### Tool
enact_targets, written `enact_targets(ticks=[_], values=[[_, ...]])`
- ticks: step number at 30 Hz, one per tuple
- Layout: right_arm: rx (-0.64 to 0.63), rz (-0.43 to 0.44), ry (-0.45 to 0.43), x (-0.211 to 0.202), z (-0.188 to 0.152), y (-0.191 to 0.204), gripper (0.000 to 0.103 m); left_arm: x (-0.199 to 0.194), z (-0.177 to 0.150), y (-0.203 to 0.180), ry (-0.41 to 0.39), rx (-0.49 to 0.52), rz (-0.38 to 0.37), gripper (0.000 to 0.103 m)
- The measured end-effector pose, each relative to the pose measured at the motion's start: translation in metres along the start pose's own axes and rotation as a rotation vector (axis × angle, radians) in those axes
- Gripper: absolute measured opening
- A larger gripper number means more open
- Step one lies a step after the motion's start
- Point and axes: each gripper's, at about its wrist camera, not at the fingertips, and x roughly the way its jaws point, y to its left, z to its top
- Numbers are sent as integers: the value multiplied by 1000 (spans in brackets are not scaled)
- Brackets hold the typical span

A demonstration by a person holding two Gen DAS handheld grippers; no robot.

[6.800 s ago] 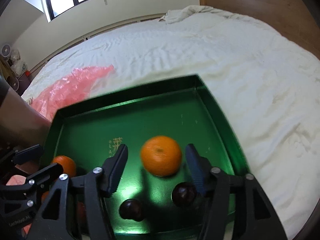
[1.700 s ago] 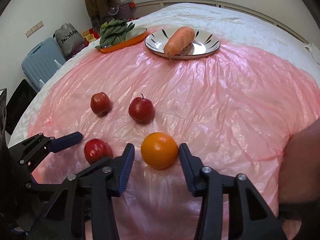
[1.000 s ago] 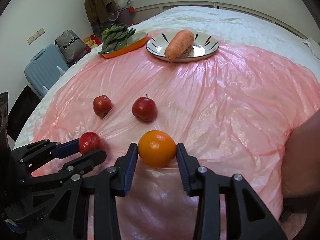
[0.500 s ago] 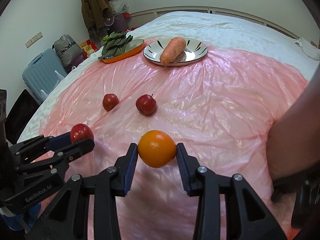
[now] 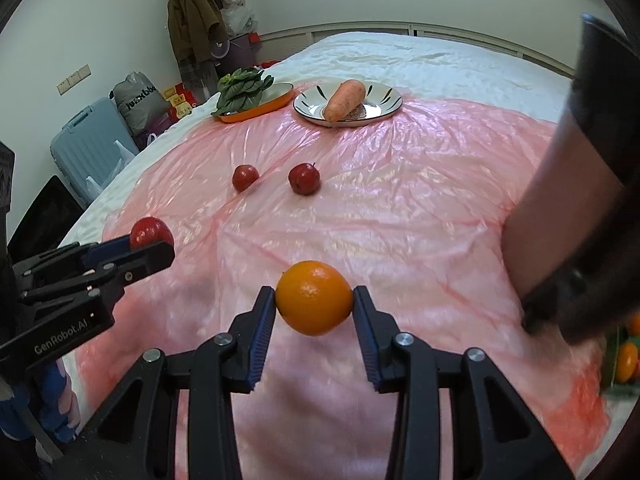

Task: Organize fruits
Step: 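Carry the red apple and orange to the green tray with both tools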

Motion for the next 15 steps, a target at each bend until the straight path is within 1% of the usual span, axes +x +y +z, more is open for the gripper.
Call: enact_targets(ticks=[15], values=[[7, -28, -33, -56, -39, 4, 53, -44, -22, -27, -25, 46, -7, 30]])
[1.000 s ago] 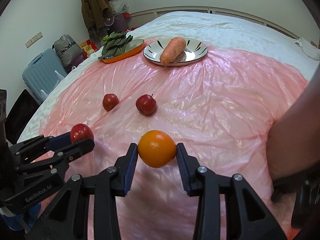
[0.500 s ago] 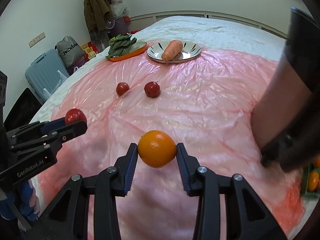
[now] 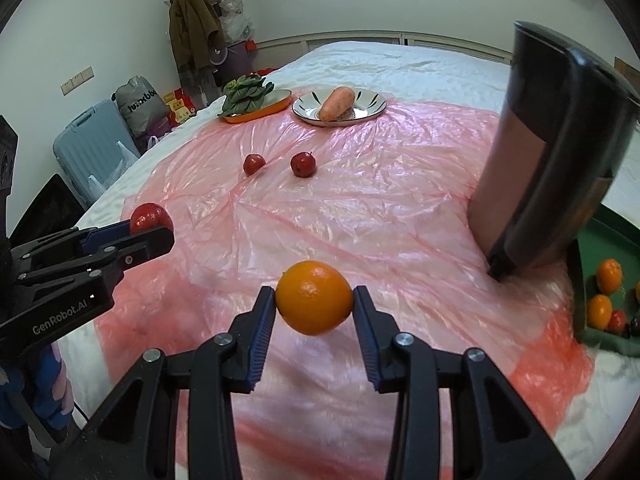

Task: Organize fruits
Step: 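Carry the red apple and orange to the green tray with both tools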

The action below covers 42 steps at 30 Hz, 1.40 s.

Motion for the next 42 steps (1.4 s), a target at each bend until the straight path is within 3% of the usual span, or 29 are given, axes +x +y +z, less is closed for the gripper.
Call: enact_targets(ticks=[23, 32, 42], values=[[53, -26, -60, -52, -27, -31, 53, -32, -6, -53, -26, 83, 7, 30], [77, -90, -92, -86, -41, -75, 53, -31, -9, -106, 3, 125, -38, 30], [150, -186, -115, -123, -60, -155, 53, -21, -9, -198, 52, 217, -137, 30]])
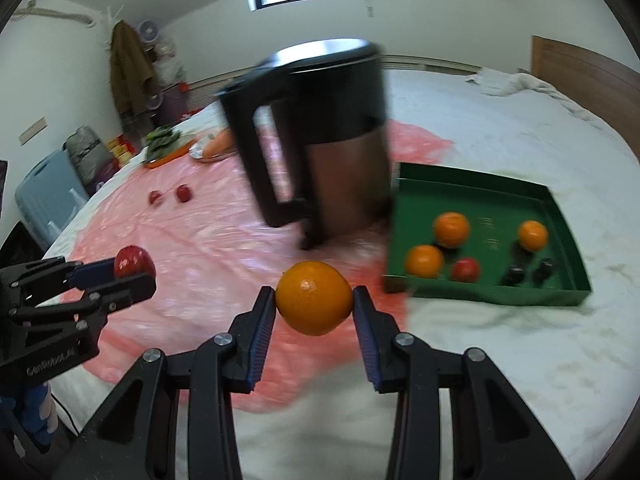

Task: Organize fruits
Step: 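Carry the red apple and orange to the green tray with both tools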

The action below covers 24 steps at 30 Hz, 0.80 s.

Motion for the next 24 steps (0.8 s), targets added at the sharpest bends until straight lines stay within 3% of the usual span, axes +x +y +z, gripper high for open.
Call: enact_targets(ticks=[14, 24], values=[[126, -84, -30, 2, 2, -103, 53, 35, 36, -88, 33, 135, -89, 30], [189, -142, -26, 26, 14, -166, 53, 87, 76, -138, 48, 217, -132, 30]])
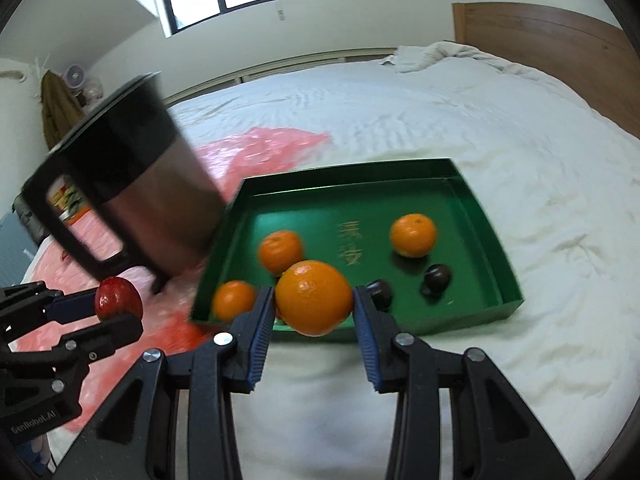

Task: Organize fruits
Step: 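Carry the red apple and orange to the green tray with both tools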

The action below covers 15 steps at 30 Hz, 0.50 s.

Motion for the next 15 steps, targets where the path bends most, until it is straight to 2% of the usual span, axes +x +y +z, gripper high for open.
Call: enact_targets(ticks=[9, 15], values=[[45, -126, 16, 28, 19, -72, 53, 58, 45, -31, 21, 53, -35, 30], [36, -185, 34, 48, 24, -97, 53, 93, 63, -51, 53, 102, -36, 30]])
